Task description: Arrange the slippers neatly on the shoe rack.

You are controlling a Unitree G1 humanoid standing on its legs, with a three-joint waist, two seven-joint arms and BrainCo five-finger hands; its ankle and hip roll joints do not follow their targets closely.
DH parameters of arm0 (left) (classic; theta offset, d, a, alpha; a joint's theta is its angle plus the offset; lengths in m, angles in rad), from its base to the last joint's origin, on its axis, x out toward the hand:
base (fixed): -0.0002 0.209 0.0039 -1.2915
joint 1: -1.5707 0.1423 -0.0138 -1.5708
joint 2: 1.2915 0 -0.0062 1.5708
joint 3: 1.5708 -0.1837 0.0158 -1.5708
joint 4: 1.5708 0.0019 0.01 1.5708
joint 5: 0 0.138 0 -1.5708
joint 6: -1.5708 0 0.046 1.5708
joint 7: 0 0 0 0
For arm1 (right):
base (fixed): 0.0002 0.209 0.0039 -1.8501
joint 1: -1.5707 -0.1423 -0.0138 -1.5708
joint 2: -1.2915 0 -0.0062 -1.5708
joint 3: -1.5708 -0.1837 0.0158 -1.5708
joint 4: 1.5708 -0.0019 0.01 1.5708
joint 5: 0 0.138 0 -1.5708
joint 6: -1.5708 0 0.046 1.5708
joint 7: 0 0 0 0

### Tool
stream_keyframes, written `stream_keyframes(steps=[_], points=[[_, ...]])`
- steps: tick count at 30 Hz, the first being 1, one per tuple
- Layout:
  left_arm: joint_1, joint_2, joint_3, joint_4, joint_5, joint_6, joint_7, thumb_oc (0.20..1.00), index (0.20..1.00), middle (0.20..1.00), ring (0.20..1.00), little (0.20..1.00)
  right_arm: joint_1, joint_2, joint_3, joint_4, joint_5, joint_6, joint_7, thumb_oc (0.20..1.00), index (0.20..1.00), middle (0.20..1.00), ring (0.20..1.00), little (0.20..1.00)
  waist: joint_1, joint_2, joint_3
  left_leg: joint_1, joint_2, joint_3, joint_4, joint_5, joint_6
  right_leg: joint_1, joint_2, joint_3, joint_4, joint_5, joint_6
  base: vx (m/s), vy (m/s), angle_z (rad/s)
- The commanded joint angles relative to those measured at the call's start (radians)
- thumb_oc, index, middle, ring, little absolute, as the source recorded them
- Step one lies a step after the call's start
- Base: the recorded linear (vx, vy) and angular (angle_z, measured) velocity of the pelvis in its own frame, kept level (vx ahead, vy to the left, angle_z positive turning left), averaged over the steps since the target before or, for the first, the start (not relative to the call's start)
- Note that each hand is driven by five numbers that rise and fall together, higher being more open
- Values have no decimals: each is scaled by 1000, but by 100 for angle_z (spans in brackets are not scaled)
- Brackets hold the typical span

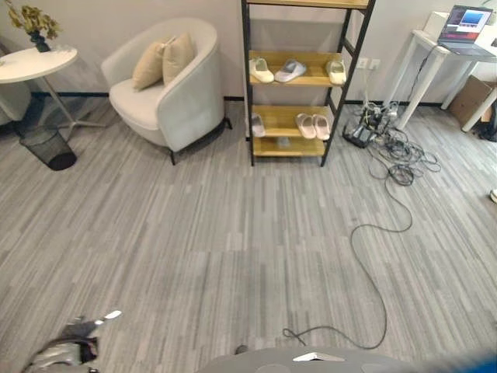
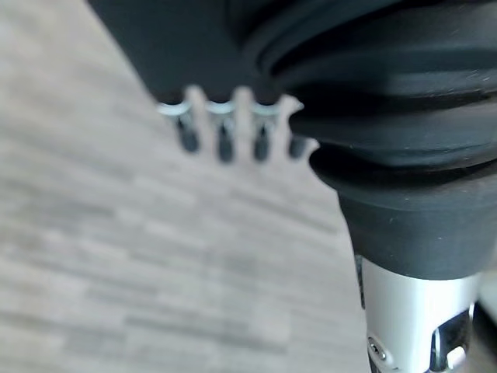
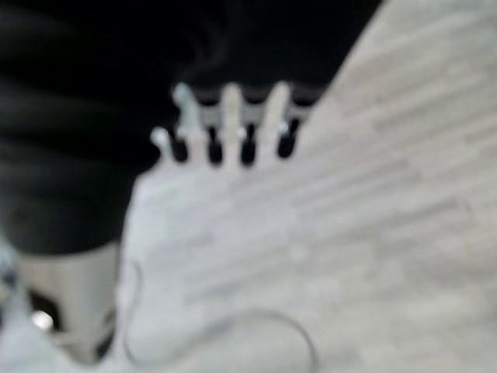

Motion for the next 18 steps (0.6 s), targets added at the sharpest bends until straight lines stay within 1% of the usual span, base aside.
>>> stream_keyframes(steps=[1, 2, 5, 6, 8, 9, 10, 12, 13, 14, 15, 16, 17, 18], points=[[-36, -33, 19, 19, 14, -24, 20, 1000, 1000, 1000, 1000, 1000, -11, 66, 76, 15, 4, -14, -25, 1000, 1000, 1000, 1000, 1000, -8, -1, 0, 8, 20, 5, -19, -25, -57, 93, -79, 14, -154, 55, 142, 0, 0, 0], [-33, -89, -33, 12, 62, -31, 31, 1000, 1000, 1000, 1000, 1000, -2, 148, 95, 11, 32, -15, -28, 1000, 1000, 1000, 1000, 1000, -10, 3, -1, 10, 18, 5, -19, -27, -55, 95, -81, 15, -154, 53, 139, 0, 0, 0], [-29, -178, -121, -12, 128, -36, 34, 1000, 1000, 1000, 1000, 1000, 17, 261, 132, 4, 50, -18, -36, 1000, 1000, 1000, 1000, 1000, -17, 11, 2, 8, 16, 6, -19, -27, -53, 95, -84, 17, -154, 51, 137, 0, 0, 0], [-28, -178, -121, -12, 128, -36, 34, 1000, 1000, 1000, 1000, 1000, 18, 261, 132, 4, 49, -18, -36, 1000, 1000, 1000, 1000, 1000, -17, 11, 2, 8, 16, 6, -19, -28, -53, 96, -85, 17, -154, 51, 137, 0, 0, 0], [-29, -219, -189, -37, 190, -41, 38, 1000, 1000, 1000, 1000, 1000, 33, 311, 157, -8, 36, -17, -35, 1000, 1000, 1000, 1000, 1000, -24, 17, 12, 6, 14, 8, -19, -26, -53, 94, -87, 18, -151, 52, 137, 0, 0, 0], [-29, -255, -263, -60, 250, -45, 36, 1000, 1000, 1000, 1000, 1000, 46, 346, 182, -15, 12, -11, -33, 1000, 1000, 1000, 1000, 1000, -35, 24, 26, 8, 13, 12, -19, -26, -52, 84, -91, 25, -134, 48, 133, 0, 0, 0], [-27, -264, -280, -77, 257, -49, 36, 1000, 1000, 1000, 1000, 1000, 53, 354, 187, -14, 3, -7, -30, 1000, 1000, 1000, 1000, 1000, -37, 24, 36, 7, 14, 13, -5, -31, -53, 78, -93, 32, -117, 42, 130, 0, 0, 0], [-30, -272, -294, -110, 237, -53, 40, 1000, 1000, 1000, 1000, 1000, 66, 373, 207, -19, -17, 0, -24, 1000, 1000, 1000, 1000, 1000, -42, 18, 68, -55, 10, 18, 127, -68, -63, 52, -105, 41, -70, 26, 120, -72, -7, -2], [-35, -272, -306, -131, 230, -56, 44, 1000, 1000, 1000, 1000, 1000, 71, 375, 216, -27, -29, 2, -25, 1000, 1000, 1000, 1000, 1000, -41, 14, 89, -98, 3, 24, 211, -87, -77, 44, -112, 42, -51, 18, 112, -93, -2, 1], [-61, -272, -322, -153, 220, -58, 50, 1000, 1000, 1000, 1000, 1000, 55, 373, 247, -32, -67, 14, -28, 1000, 1000, 1000, 1000, 1000, -28, -1, 137, -204, 13, 31, 391, -29, -125, 52, -119, 37, -42, 0, 92, 22, 30, 10], [-69, -270, -323, -155, 212, -58, 52, 1000, 1000, 1000, 1000, 1000, 49, 368, 272, -34, -103, 17, -35, 1000, 1000, 1000, 1000, 1000, -18, -3, 146, -232, 22, 32, 371, -16, -126, 60, -117, 31, -52, -6, 94, 107, 41, 25], [-67, -271, -324, -154, 214, -58, 52, 1000, 1000, 1000, 1000, 1000, 49, 370, 282, -39, -116, 16, -31, 1000, 1000, 1000, 1000, 1000, -13, -4, 144, -231, 26, 37, 336, -28, -115, 70, -117, 31, -58, -10, 95, 322, 127, 42], [-58, -272, -322, -131, 226, -55, 57, 1000, 1000, 1000, 1000, 1000, 47, 376, 302, -54, -123, 12, -32, 1000, 1000, 1000, 1000, 1000, 20, -13, 137, -286, 20, 9, 242, 5, -99, 96, -112, 35, -77, -15, 106, 336, 147, 29], [-58, -279, -323, -107, 229, -54, 54, 1000, 1000, 1000, 1000, 1000, 34, 376, 298, -68, -113, 9, -31, 1000, 1000, 1000, 1000, 1000, 33, -16, 136, -290, 12, -16, 210, 15, -103, 114, -115, 44, -85, -18, 113, 409, 216, 24]])
